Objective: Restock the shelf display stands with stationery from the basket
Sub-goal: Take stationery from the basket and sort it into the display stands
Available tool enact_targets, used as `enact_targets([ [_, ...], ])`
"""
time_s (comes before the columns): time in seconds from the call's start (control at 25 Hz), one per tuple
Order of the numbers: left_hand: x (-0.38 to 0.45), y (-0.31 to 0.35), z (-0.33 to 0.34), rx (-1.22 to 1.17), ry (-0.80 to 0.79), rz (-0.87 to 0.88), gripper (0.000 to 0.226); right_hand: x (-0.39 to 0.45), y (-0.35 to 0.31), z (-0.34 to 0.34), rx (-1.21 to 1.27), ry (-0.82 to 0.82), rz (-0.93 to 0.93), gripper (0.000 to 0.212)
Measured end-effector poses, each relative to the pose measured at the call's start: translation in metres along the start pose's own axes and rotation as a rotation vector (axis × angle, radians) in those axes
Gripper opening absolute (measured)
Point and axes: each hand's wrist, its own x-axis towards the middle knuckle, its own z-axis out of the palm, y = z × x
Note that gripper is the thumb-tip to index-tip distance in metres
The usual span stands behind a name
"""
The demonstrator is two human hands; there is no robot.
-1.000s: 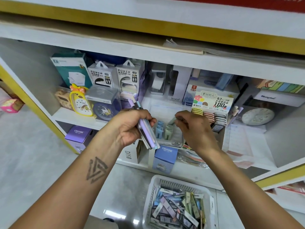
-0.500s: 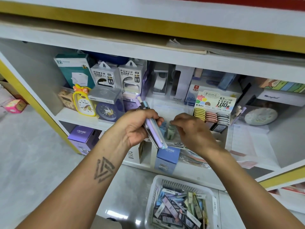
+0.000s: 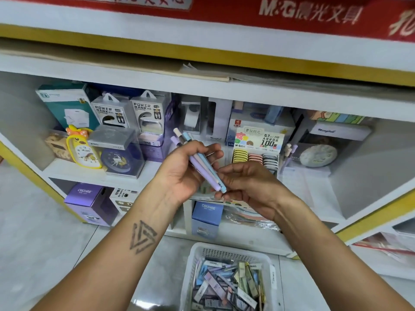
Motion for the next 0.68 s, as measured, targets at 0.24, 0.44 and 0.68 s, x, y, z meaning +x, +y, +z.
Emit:
enact_targets([
  [0.24,0.016,-0.017,0.013,-0.130,-0.046,-0.004,0.017,-0.013,-0.007,-0.033,-0.002,0.248,-0.102,0.002],
  [0.44,0.025,-0.028,0.021,-0.041,0.096,0.009,0.013,-0.026,-0.011,-0.053,-0.070,0.410,-0.173,0.009],
  [0.68,0.021,-0.045,0.042,0.232,0.033,0.020,0.009,-0.039,-0.014,-0.059,-0.218,0.322,-0.234,0.019],
])
